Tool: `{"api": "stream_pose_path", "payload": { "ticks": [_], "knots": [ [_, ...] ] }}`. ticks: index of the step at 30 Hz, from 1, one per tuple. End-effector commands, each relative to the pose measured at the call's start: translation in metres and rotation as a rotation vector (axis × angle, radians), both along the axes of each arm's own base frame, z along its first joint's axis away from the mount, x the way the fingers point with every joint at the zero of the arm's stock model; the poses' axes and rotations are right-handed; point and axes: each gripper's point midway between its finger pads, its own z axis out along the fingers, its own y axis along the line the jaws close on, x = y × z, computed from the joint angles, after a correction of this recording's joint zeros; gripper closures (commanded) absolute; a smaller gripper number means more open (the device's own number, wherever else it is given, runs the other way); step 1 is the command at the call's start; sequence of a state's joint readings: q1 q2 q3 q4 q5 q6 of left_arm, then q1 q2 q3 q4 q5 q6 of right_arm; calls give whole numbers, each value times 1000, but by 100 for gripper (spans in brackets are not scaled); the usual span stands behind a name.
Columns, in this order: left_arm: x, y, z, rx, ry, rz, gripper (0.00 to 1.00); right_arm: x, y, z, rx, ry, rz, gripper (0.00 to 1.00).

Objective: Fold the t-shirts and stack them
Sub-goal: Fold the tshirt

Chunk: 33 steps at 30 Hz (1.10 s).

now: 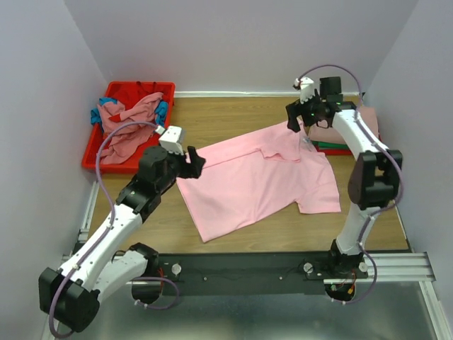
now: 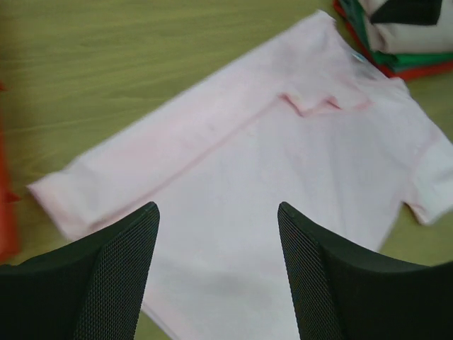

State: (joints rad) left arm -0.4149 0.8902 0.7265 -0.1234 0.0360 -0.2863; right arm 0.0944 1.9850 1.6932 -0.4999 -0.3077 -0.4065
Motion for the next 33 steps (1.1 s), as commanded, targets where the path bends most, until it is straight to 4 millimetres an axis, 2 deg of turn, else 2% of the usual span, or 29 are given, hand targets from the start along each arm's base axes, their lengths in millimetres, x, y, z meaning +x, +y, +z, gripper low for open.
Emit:
{"api": "stream_pose_path", "payload": {
  "ticks": [1, 2, 3, 4, 5, 6, 7, 9, 10, 11, 13, 14, 17, 18, 21, 28, 33],
  "knots": [
    [-46, -58, -19, -97, 151, -186, 25, -75, 41, 57, 171, -81, 320, 0],
    [-56, -68, -24, -99, 182, -205, 26, -92, 44, 64, 191, -98, 365, 0],
    [-81, -90, -31, -105, 235, -272, 27, -119, 49, 45, 231, -49, 410, 0],
    [-95, -95, -42, -85, 290, -280, 27, -130, 50, 47, 239, -59, 431, 0],
    [-104, -98, -52, -62, 314, -270, 28, -145, 49, 62, 235, -105, 448, 0],
    [-117, -103, -60, -48, 348, -283, 28, -157, 46, 51, 235, -78, 437, 0],
    [-145, -112, -71, -35, 417, -319, 29, -164, 44, 49, 231, -75, 426, 0],
    [-165, -115, -87, -1, 471, -318, 29, -176, 40, 50, 220, -76, 397, 0],
    [-177, -118, -94, 21, 495, -335, 30, -184, 37, 38, 218, -50, 385, 0],
    [-198, -122, -106, 61, 541, -352, 30, -188, 36, 36, 212, -49, 381, 0],
    [-217, -123, -119, 124, 574, -369, 30, -196, 32, 30, 204, -42, 366, 0],
    [-234, -129, -128, 170, 602, -393, 30, -198, 30, 29, 202, -39, 358, 0],
    [-245, -129, -141, 280, 610, -384, 30, -202, 27, 18, 194, -10, 340, 0],
    [-251, -124, -153, 354, 616, -369, 30, -203, 25, 14, 185, -4, 333, 0],
    [-257, -127, -163, 423, 615, -365, 30, -213, 22, -1, 175, 26, 330, 0],
    [-255, -111, -185, 553, 618, -310, 32, -217, 16, -7, 165, 31, 317, 0],
    [-253, -102, -193, 632, 618, -285, 33, -218, 15, -14, 169, 53, 312, 0]
  ]
}}
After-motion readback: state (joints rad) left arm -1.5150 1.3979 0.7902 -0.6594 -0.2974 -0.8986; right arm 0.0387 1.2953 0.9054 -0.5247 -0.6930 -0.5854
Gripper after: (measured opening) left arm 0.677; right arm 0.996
